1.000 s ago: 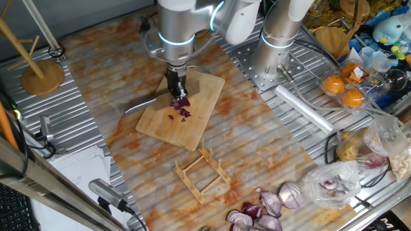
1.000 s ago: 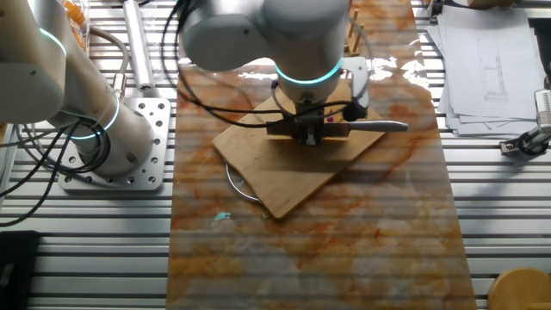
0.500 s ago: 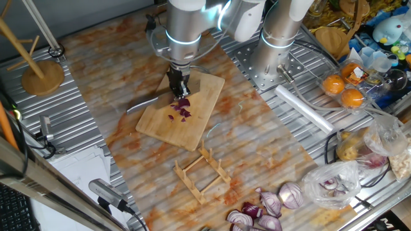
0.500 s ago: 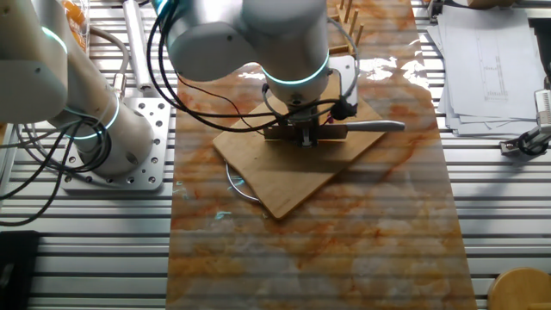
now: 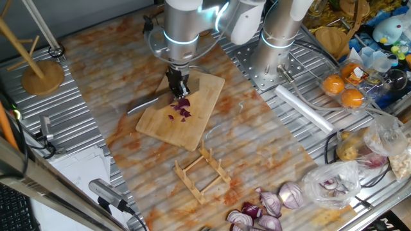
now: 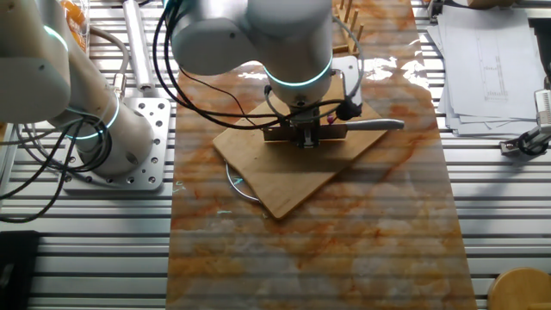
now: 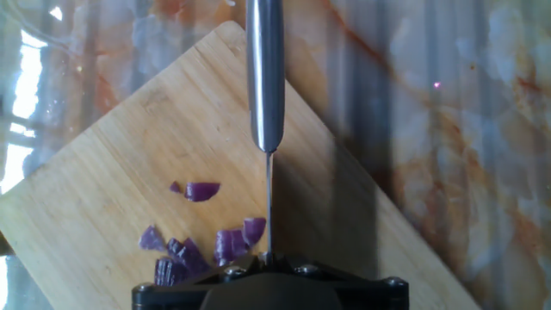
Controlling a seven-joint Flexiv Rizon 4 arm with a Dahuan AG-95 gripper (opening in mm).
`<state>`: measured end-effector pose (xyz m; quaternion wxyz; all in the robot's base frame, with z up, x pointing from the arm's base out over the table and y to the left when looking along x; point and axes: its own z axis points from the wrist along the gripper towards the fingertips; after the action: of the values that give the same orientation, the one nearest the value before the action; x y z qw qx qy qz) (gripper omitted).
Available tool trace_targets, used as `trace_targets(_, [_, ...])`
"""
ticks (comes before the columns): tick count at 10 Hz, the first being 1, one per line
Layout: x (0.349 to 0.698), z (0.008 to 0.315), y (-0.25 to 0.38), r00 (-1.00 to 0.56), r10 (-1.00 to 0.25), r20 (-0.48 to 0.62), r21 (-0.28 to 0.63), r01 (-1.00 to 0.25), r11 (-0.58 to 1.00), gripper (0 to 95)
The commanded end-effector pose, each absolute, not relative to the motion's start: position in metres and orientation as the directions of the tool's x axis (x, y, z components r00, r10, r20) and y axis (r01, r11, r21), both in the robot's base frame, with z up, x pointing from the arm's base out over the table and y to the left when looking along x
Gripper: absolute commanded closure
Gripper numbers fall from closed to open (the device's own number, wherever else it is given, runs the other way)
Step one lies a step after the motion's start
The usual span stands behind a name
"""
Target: Chop the onions
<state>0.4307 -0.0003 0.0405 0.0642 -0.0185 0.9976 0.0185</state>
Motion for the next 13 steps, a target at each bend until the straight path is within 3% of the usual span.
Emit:
trace_targets(1, [0.438, 0.031, 0.003, -0.996, -0.039, -0.078, 0.070, -0.045, 0.997, 95.0])
trace_targets(3, [0.445, 0.038, 0.005, -0.995, -0.047, -0.084, 0.069, -0.053, 0.996, 95.0])
trace_targets(5, [0.454, 0.065, 0.008, -0.995, -0.084, -0.050, 0.056, -0.087, 0.995, 95.0])
trace_targets(9, [0.465, 0.069, 0.018, -0.992, -0.106, -0.068, 0.065, -0.110, 0.992, 95.0])
trace_targets(13, [0.470, 0.099, 0.044, -0.991, -0.132, -0.002, 0.107, -0.132, 0.985, 95.0])
